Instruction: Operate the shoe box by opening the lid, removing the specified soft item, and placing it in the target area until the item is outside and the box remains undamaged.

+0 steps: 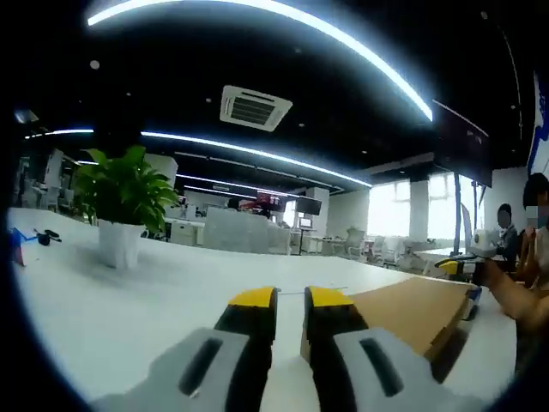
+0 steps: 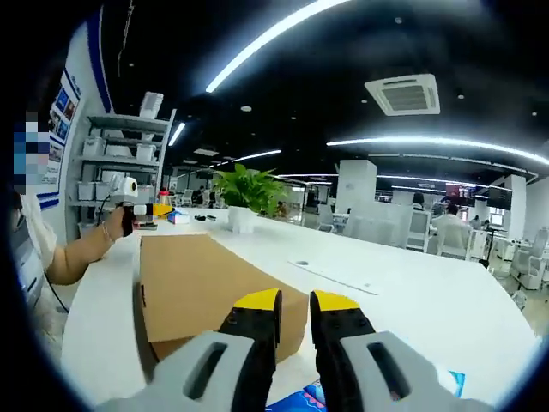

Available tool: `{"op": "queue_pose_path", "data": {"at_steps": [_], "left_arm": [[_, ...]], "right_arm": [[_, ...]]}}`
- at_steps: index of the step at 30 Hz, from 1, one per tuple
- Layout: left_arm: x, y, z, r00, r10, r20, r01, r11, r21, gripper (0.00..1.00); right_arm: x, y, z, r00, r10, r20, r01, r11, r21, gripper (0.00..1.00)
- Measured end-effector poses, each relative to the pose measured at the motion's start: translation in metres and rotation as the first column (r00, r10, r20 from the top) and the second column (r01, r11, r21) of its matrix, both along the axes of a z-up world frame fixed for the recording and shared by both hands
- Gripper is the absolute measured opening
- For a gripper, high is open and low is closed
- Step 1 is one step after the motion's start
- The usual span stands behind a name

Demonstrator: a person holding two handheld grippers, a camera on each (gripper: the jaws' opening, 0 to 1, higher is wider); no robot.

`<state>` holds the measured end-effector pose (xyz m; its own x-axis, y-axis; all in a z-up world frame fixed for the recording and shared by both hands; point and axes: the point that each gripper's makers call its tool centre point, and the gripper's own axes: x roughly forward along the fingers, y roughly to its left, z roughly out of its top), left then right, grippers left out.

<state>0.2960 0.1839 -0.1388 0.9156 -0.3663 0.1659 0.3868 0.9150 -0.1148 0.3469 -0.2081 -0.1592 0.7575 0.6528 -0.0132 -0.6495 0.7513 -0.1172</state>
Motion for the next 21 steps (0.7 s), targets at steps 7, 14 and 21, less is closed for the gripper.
{"op": "queue_pose_path", "data": {"at_steps": [7,14,21], "left_arm": [[-0.003,0.022,0.011,0.995,0.085,0.054,-0.085,0.996,-0.002,0.13],[-0.009,0.04,0.024,0.986,0.132,0.099,-0.13,0.991,-0.024,0.13],[-0.03,0.042,0.055,0.971,0.137,0.194,-0.127,0.99,-0.064,0.22]], "right_arm": [[0.0,-0.008,0.01,0.997,-0.055,0.056,0.055,0.998,0.004,0.1],[-0.02,-0.034,0.045,0.958,-0.227,0.176,0.225,0.974,0.031,0.17],[-0.061,-0.053,0.063,0.937,-0.253,0.241,0.234,0.966,0.106,0.25]]}}
